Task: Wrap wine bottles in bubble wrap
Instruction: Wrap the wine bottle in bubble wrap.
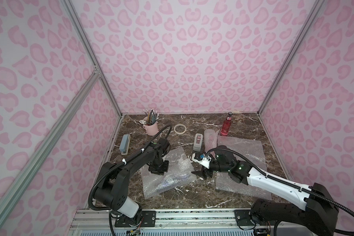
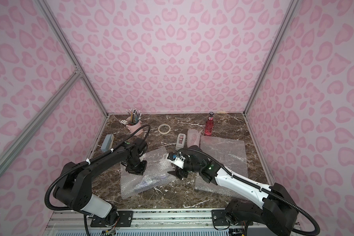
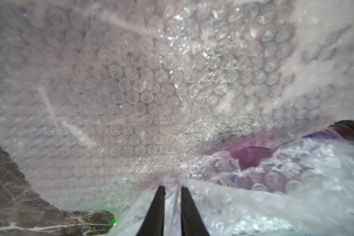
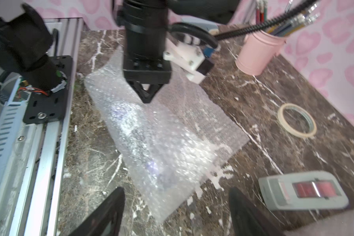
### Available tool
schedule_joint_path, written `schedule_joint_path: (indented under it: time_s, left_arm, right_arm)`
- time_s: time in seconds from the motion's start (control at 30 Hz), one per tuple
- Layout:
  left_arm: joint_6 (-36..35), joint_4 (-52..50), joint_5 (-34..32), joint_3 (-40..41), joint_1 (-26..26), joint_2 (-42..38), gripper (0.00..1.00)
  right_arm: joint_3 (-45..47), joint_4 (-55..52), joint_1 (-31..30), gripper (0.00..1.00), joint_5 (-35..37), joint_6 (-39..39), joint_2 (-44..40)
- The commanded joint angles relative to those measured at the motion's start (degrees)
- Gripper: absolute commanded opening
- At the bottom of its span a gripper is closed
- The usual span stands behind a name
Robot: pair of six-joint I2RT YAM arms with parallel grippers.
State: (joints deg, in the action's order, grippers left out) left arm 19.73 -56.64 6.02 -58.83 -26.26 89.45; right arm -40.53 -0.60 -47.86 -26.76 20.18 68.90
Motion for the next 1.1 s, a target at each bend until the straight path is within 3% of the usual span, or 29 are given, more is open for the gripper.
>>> schedule_joint_path:
  time_s: [0.0, 0.13, 0.2, 0.47, 0.7, 1.07]
  left_arm:
    - [-0.9, 0.3, -0.3, -0.7, 0.0, 0.6, 0.20]
    - [-1.2, 0.3, -1.4, -0.8, 0.0, 1.4, 0.31]
    - [-1.2, 0.8, -2.0, -1.0, 0.0, 1.7, 0.41]
    - [-2.0, -1.1, -4.7, -3.2, 0.4, -0.7, 0.62]
    - [-3.2, 0.6, -2.9, -3.4, 3.2, -6.4, 0.69]
    - [-16.4, 4.2, -0.8, -5.1, 3.6, -17.3, 0.80]
  right_arm:
    - [2.1, 8.6, -3.1, 0.83, -3.1, 2.3, 1.1]
    - [-0.2, 12.2, -5.8, 0.83, -5.4, 4.6, 9.2]
    - [-3.4, 11.2, -7.3, 0.83, -4.8, 6.9, 14.4]
    - [-12.9, 8.5, -8.4, 0.82, -7.9, 11.0, 29.8]
    - [-16.2, 3.9, -7.4, 0.82, -11.0, 12.0, 36.1]
    - [-17.1, -6.1, -6.7, 0.79, -11.7, 13.4, 39.3]
